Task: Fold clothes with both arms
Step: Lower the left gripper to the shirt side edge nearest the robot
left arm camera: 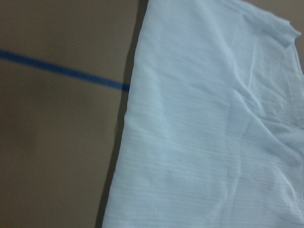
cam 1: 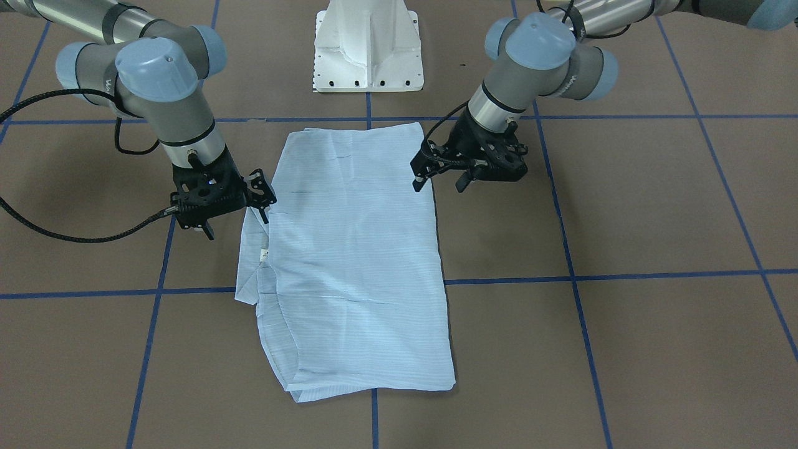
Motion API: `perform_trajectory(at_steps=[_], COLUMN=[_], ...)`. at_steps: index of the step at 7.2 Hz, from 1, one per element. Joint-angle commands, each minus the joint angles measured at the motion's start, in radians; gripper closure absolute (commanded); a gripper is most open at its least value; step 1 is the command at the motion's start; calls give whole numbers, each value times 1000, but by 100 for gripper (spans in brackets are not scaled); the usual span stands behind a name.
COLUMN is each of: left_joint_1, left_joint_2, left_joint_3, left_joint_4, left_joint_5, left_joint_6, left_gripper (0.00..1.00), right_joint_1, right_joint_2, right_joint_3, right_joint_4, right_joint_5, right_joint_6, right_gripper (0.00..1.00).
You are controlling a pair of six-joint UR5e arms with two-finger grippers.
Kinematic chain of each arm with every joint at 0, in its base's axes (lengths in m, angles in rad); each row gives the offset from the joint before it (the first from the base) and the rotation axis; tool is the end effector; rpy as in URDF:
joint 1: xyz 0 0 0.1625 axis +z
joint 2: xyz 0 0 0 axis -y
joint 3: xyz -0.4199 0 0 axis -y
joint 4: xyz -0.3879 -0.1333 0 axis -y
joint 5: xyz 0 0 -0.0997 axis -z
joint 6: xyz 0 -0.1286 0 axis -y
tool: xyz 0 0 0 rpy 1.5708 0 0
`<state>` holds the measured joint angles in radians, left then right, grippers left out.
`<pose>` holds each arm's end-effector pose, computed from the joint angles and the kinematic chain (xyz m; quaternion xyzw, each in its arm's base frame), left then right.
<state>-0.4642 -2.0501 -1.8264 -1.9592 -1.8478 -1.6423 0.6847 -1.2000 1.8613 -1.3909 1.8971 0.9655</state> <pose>0.5248 -0.3725 0.2386 -0.0117 0.5401 -0.1510 0.8278 -0.4186 -0.4606 0.3225 0.1237 -0.4111 -0.0305 0.9026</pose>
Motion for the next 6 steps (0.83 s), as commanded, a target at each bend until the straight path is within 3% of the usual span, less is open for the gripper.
perform_trajectory(at_steps=[1, 4, 6], left_joint_1=[128, 180, 193], left_joint_2=[39, 53, 51], left_joint_3=[-25, -27, -25], left_joint_4=[54, 132, 132], left_joint_5=[88, 127, 125], left_joint_6=[-95, -114, -114], left_gripper=[0, 1, 8], right_joint_1=[-68, -105, -106], right_joint_2=[-67, -102, -104], right_joint_3=[70, 108, 110], right_joint_4=[6, 7, 7], right_joint_5=[0, 3, -1], right_joint_6=[194, 234, 234], right_gripper=[0, 0, 0])
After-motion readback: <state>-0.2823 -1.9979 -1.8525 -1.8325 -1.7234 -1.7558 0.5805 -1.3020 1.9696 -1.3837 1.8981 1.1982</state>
